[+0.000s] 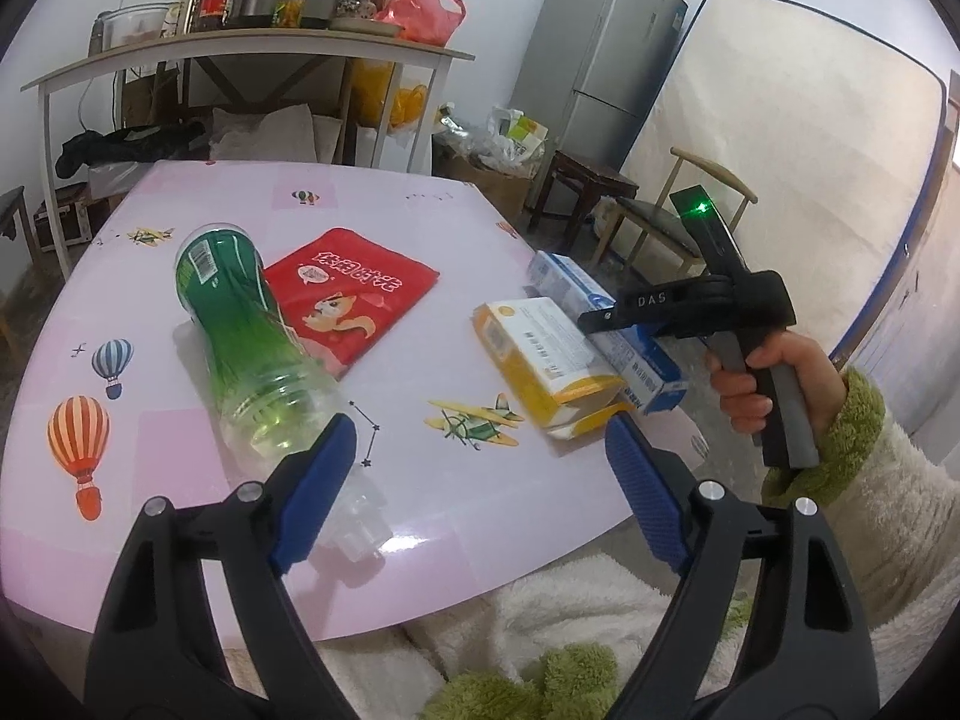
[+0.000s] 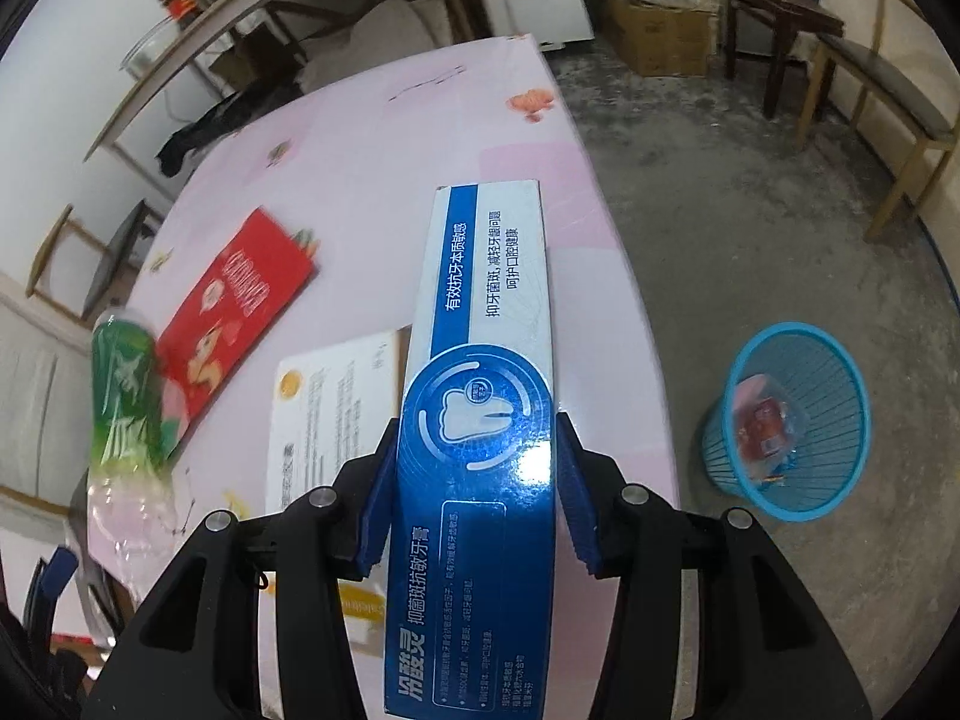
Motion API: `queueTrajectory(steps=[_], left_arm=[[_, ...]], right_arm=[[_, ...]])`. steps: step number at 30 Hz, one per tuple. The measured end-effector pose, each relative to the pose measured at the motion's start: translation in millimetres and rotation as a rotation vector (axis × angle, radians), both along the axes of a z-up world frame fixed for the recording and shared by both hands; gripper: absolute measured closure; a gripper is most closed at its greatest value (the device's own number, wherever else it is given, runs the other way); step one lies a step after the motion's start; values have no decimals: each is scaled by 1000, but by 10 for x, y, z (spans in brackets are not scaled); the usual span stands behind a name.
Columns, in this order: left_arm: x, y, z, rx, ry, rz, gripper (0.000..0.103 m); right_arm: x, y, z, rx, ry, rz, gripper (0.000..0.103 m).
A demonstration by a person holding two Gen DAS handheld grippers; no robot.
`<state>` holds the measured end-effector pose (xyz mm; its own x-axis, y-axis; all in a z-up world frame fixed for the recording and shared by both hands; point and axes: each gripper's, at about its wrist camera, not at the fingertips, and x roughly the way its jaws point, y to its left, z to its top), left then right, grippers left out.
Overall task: Collect trash
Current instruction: 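Close the left gripper on the capsule box while the right gripper holds the toothpaste box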
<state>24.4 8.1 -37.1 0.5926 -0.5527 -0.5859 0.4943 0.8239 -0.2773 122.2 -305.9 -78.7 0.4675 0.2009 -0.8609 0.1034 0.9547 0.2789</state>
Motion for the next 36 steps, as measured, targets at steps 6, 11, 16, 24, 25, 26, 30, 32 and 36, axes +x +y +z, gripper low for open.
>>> queueTrajectory(steps=[6, 11, 16, 24, 25, 26, 30, 32, 36], left_arm=[[78, -141, 31, 25, 7, -16, 22], [172, -349, 58, 55, 16, -30, 22], [369, -693, 97, 136, 4, -15, 19], [879, -1051, -74, 146, 168, 74, 18], [923, -1089, -104, 151, 180, 78, 18], [981, -1136, -147, 160, 199, 81, 18], [1057, -1193, -241, 144, 235, 100, 18], [1063, -1204, -267, 144, 246, 110, 18], [1043, -1204, -256, 146, 243, 127, 18]], right_arm=[[-91, 227, -15, 92, -11, 64, 56], [-158, 167, 13, 109, -34, 49, 56], [-207, -26, 32, 82, -48, 4, 56], [-306, -314, 67, 115, -83, -42, 56], [-315, -337, 60, 121, -82, -41, 56], [-322, -351, 51, 123, -81, -38, 56], [-331, -356, 47, 92, -83, -24, 56], [-323, -344, 43, 96, -89, -13, 56], [-329, -332, 10, 100, -97, 1, 56]])
